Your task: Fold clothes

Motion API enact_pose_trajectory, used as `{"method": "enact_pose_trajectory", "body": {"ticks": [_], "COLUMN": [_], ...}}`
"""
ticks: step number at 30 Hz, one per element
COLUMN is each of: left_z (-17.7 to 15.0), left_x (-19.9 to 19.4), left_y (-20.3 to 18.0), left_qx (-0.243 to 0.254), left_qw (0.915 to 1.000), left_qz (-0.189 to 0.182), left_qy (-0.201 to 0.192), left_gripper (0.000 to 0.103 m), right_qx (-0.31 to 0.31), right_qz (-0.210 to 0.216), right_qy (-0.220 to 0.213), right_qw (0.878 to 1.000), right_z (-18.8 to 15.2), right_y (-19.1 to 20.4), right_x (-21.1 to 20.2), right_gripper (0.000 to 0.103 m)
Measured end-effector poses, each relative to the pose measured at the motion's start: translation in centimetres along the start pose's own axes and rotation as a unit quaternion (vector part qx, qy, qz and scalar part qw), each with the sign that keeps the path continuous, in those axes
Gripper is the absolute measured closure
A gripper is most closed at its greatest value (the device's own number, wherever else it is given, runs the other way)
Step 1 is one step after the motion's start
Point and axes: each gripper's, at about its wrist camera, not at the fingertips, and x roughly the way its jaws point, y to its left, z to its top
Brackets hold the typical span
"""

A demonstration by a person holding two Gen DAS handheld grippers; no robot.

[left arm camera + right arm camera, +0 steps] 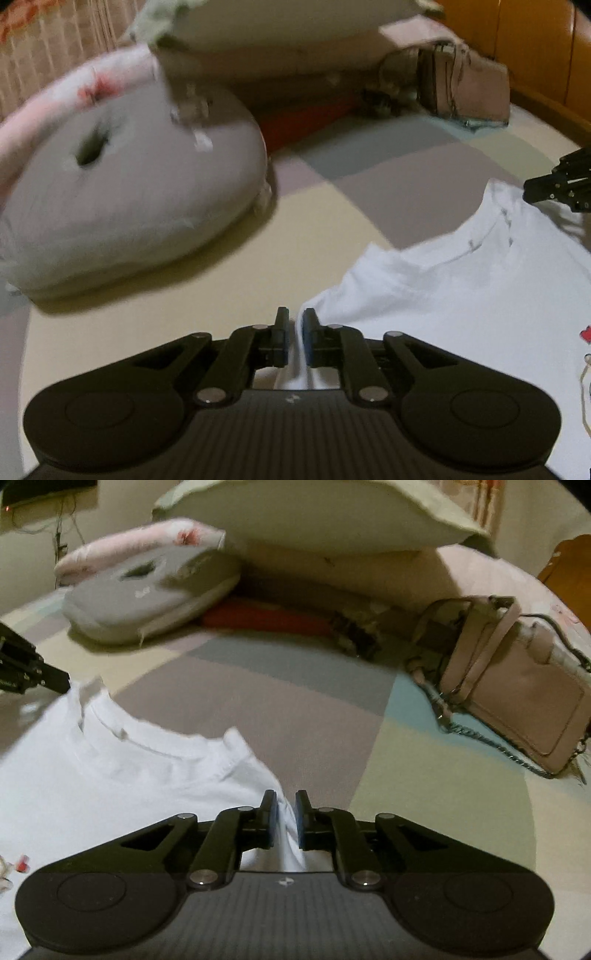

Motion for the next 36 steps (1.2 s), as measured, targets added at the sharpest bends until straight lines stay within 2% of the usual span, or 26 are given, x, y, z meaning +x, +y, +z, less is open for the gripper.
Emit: {"method": "enact_pose_trajectory", "body": {"ticks": [2, 4, 7, 8, 10, 12, 14, 15, 17, 21, 23, 25, 28, 30, 32, 33, 34, 36], "left_z": [0.1, 0.2, -0.2, -0.5, -1.2, -1.4, -1.7, -1.9, -2.2, -2.9, -3.2, -3.5, -5.3, -6.1, -5.9, -5.8, -5.7, -5.4], "left_x": [-2.0, -2.9, -2.4, -1.8, -0.4, 0.3, -0.5, -1.0, -1.9, -3.9, -4.9, -5.9, -5.5, -5.2, -5.0, -5.0, -5.0, -5.7], "left_y": [-0.1, -0.8, -2.5, -2.9, -3.4, -2.5, -2.2, -2.1, -1.9, -1.6, -1.5, -1.3, -2.0, -2.3, -1.5, -1.1, -0.8, -0.2], "left_qx": [-0.011, -0.007, 0.006, 0.005, -0.002, -0.034, -0.043, -0.045, -0.049, -0.057, -0.06, -0.064, -0.067, -0.068, -0.097, -0.111, -0.12, -0.137], "left_qw": [0.9995, 0.9977, 0.9896, 0.9882, 0.987, 0.988, 0.9876, 0.9874, 0.987, 0.9861, 0.9856, 0.9851, 0.9787, 0.9819, 0.9835, 0.9838, 0.9834, 0.9814], "left_qz": [-0.005, -0.059, -0.144, -0.152, -0.153, -0.146, -0.146, -0.146, -0.147, -0.15, -0.151, -0.152, -0.177, -0.161, -0.136, -0.122, -0.113, -0.103], "left_qy": [-0.031, -0.033, 0.003, 0.018, 0.048, 0.039, 0.038, 0.039, 0.041, 0.045, 0.047, 0.048, 0.08, 0.073, 0.069, 0.071, 0.076, 0.087], "left_gripper": [0.088, 0.085, 0.081, 0.079, 0.079, 0.079, 0.083, 0.083, 0.084, 0.081, 0.073, 0.07, 0.066, 0.07, 0.07, 0.07, 0.07, 0.071], "right_qx": [0.012, 0.02, 0.016, 0.016, 0.024, 0.041, 0.082, 0.109, 0.148, 0.178, 0.187, 0.204, 0.205, 0.2, 0.206, 0.212, 0.218, 0.231], "right_qz": [0.006, 0.028, 0.071, 0.075, 0.069, 0.045, 0.032, 0.018, -0.006, -0.011, -0.005, 0.008, -0.027, -0.064, -0.106, -0.125, -0.135, -0.14], "right_qy": [-0.009, -0.009, 0.011, 0.022, 0.05, 0.069, 0.051, 0.044, 0.034, 0.018, 0.015, 0.04, 0.087, 0.073, 0.056, 0.052, 0.051, 0.058], "right_qw": [1.0, 0.999, 0.997, 0.997, 0.996, 0.996, 0.995, 0.993, 0.988, 0.984, 0.982, 0.978, 0.974, 0.975, 0.971, 0.968, 0.965, 0.961], "right_z": [0.2, 0.0, -1.2, -1.6, -2.6, -3.7, -4.2, -4.2, -4.2, -4.9, -5.6, -6.6, -8.4, -9.2, -9.1, -8.9, -8.7, -8.3], "right_y": [-0.3, -0.4, 0.3, 0.4, 0.1, -1.0, -3.0, -4.0, -5.6, -6.2, -6.1, -6.2, -6.1, -6.7, -7.7, -8.2, -8.7, -9.1], "right_x": [-1.9, -3.5, -5.1, -5.1, -4.5, -3.5, -3.1, -2.9, -2.9, -6.4, -8.6, -9.7, -8.9, -8.0, -7.1, -6.5, -6.1, -6.1], "right_gripper": [0.082, 0.081, 0.07, 0.07, 0.07, 0.07, 0.073, 0.085, 0.085, 0.075, 0.074, 0.074, 0.076, 0.078, 0.078, 0.075, 0.07, 0.068]}}
